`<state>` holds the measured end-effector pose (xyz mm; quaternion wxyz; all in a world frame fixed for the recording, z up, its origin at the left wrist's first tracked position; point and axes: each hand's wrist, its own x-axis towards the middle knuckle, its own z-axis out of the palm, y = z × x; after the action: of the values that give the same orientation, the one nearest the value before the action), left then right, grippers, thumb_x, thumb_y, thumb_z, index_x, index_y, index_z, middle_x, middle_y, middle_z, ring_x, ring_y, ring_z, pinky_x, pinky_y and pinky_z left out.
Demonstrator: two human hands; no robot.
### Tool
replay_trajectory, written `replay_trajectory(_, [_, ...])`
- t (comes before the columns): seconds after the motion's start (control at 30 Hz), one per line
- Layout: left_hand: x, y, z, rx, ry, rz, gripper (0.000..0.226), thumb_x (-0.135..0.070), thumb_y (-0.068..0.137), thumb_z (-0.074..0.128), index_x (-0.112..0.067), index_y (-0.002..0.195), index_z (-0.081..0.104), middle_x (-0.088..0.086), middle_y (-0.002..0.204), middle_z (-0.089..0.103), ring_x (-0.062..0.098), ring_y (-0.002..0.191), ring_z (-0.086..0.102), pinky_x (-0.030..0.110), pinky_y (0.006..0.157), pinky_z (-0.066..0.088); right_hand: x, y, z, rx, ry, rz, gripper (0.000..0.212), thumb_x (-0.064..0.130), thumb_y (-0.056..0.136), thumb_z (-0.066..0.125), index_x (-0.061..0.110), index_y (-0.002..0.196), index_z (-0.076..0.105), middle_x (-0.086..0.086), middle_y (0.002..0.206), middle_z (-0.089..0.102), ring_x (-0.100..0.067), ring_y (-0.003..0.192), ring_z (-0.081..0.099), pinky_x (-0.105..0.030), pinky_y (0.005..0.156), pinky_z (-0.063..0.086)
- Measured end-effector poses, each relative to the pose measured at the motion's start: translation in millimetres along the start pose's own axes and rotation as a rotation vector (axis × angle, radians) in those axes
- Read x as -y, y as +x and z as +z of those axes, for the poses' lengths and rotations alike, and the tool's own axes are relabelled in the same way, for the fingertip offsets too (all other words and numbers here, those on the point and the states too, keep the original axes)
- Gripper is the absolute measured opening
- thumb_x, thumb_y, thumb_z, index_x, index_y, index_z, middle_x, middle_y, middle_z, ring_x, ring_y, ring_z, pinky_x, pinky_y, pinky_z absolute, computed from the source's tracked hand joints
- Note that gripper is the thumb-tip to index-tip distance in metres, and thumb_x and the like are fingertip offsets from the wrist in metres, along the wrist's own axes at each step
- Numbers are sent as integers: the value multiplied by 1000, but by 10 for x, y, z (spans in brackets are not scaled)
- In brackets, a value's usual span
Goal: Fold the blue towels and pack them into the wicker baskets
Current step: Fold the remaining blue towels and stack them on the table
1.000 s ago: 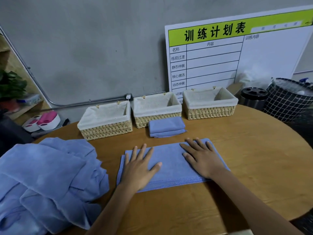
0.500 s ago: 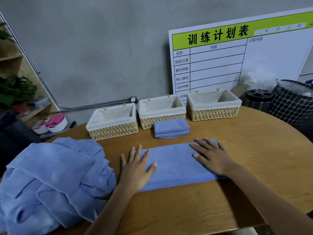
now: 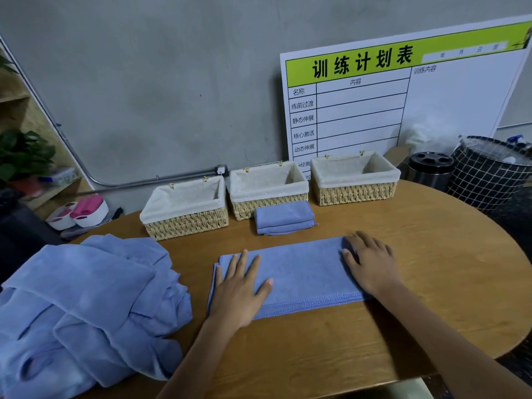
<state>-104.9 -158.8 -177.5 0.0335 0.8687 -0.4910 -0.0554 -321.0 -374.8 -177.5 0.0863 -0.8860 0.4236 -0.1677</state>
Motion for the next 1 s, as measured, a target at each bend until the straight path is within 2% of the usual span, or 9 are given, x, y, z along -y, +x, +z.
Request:
replay_trajectory(0.13, [-12,-18,-20,-1,-3,7,109,-86,65,-20,-35,160,-2,-6,166,-18,17,153,-18,54,123,-7,-87,-164,-79,-41,-121,133,50,59,95,42,21,124,57,-4,126,55,-27,117,52,-46,99,38])
replay_trajectory(0.2, [-58,-32,-90,-5,64,14,107,-86,71,-15,-31,161,6,-2,168,-10,21,155,-11,54,123,-3,-137,-253,-123,-74,-116,136,46,62,93,45,24,113,61,-2,115,57,-26,110,53,-43,93,39])
replay_trajectory(0.3, [-277,25,-268,-155,128,119,84,-64,87,6,-23,154,36,1,165,21,24,152,17,47,119,17,-198,-278,-199,-48,-26,116,30,56,93,54,28,102,61,4,103,56,-23,105,53,-40,88,37])
replay_trajectory(0.4, [-699,295,-441,-196,-102,305,48,-43,103,39,-23,145,49,-6,149,43,18,136,39,34,109,30,-238,-215,-264,-8,241,137,21,42,92,64,24,91,54,9,84,57,-22,89,58,-36,75,39])
replay_trajectory(0.5, [-1235,751,-552,-138,-339,472,36,-24,104,51,-19,139,56,0,137,55,20,123,51,35,101,42,-320,-146,-301,31,579,131,21,28,90,70,17,92,53,1,76,61,-21,72,59,-34,59,39])
replay_trajectory(0.63, [-1937,1389,-588,43,-407,624,38,-12,102,54,-16,140,55,3,139,58,19,123,55,38,102,46,-564,-90,-417,16,650,95,17,25,92,71,15,94,56,-2,77,61,-4,57,49,-21,51,32])
replay_trajectory(0.77, [-2418,1809,-518,279,-423,682,36,-10,102,55,-18,137,57,1,131,61,12,117,56,31,99,44,-906,-22,-531,-39,651,130,16,24,93,70,14,98,59,-1,78,58,-5,59,47,-20,54,34])
replay_trajectory(0.9, [-2667,2015,-347,266,-258,733,32,-13,99,60,-23,129,65,-3,123,60,12,114,55,36,103,43,-1211,30,-570,-73,634,160,17,27,91,72,17,100,62,2,76,61,-3,60,51,-17,54,36])
replay_trajectory(1.0, [-2744,2039,-320,203,-187,755,20,-20,98,63,-22,116,72,-9,110,55,12,105,53,39,98,43,-1283,-1,-571,-86,661,165,17,28,89,73,22,100,61,0,71,61,-3,55,48,-18,50,34])
